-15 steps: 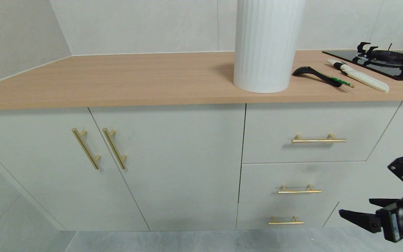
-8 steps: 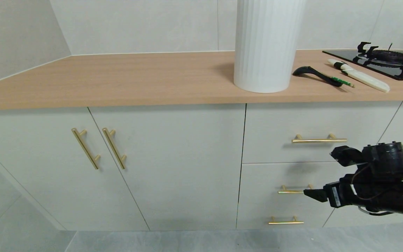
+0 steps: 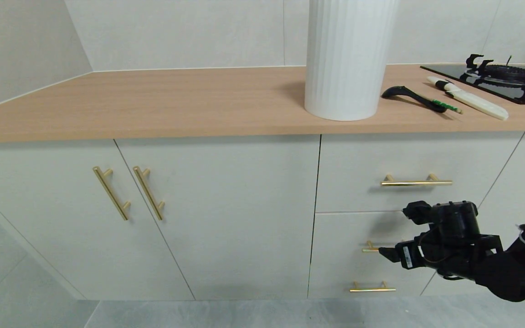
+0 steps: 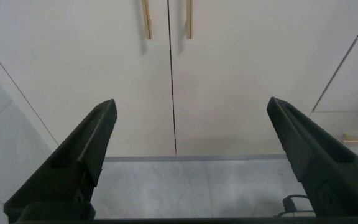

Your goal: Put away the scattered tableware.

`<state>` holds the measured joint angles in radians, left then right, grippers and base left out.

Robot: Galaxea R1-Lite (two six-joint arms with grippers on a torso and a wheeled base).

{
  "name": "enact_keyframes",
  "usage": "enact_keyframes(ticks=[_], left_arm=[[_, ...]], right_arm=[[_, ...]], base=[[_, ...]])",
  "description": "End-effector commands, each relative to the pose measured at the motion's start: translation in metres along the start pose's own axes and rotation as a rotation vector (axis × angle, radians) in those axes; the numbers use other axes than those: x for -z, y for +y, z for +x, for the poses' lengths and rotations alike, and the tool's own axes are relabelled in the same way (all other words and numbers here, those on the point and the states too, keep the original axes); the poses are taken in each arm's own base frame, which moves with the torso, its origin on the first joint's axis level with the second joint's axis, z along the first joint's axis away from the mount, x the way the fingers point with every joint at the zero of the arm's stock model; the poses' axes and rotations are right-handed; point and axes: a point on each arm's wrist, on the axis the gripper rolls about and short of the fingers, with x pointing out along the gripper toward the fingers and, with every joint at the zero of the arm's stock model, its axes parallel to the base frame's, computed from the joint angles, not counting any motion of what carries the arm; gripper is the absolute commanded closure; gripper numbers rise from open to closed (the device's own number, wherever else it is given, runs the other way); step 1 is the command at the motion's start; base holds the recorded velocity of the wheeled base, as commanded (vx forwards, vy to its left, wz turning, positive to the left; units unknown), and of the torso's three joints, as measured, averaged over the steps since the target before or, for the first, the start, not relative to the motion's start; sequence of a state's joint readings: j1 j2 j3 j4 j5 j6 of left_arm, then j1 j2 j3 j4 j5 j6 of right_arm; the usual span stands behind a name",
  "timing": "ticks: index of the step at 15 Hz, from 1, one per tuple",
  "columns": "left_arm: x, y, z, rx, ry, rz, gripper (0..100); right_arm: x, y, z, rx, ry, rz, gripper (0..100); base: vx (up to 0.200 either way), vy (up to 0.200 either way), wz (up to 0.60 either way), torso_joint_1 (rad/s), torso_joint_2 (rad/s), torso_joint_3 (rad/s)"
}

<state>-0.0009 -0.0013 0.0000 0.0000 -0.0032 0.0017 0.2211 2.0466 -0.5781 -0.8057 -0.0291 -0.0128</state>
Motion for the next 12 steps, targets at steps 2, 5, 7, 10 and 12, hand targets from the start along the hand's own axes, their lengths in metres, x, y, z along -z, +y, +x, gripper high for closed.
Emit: enact_keyframes(ticks=[2, 5, 7, 10, 12], left_arm=[[0.000, 0.000, 0.000, 0.001, 0.001, 0.000, 0], [0.000, 0.000, 0.000, 0.001, 0.001, 0.000, 0], [0.000, 0.000, 0.000, -0.001, 0.001, 0.000, 0], [0.000, 0.000, 0.000, 0.001, 0.001, 0.000, 0], [0.000, 0.000, 0.000, -0.001, 0.001, 0.000, 0]], right_arm=[[0.006, -0.002, 0.005, 0.017, 0.022, 0.013, 0], [0.011, -0.003, 0.019, 0.079, -0.009, 0.015, 0], [0.018, -0.006, 0.033, 0.120, -0.029, 0.022, 0], [0.020, -0.008, 0.045, 0.147, -0.059, 0.029, 0], [0.019, -0.012, 0.051, 0.179, -0.064, 0.037, 0]], base=[[0.000, 0.000, 0.00, 0.000, 0.00, 0.000], [0.000, 0.000, 0.00, 0.000, 0.00, 0.000], [0.000, 0.000, 0.00, 0.000, 0.00, 0.000], [0.000, 0.000, 0.00, 0.000, 0.00, 0.000], [0.000, 0.000, 0.00, 0.000, 0.00, 0.000]])
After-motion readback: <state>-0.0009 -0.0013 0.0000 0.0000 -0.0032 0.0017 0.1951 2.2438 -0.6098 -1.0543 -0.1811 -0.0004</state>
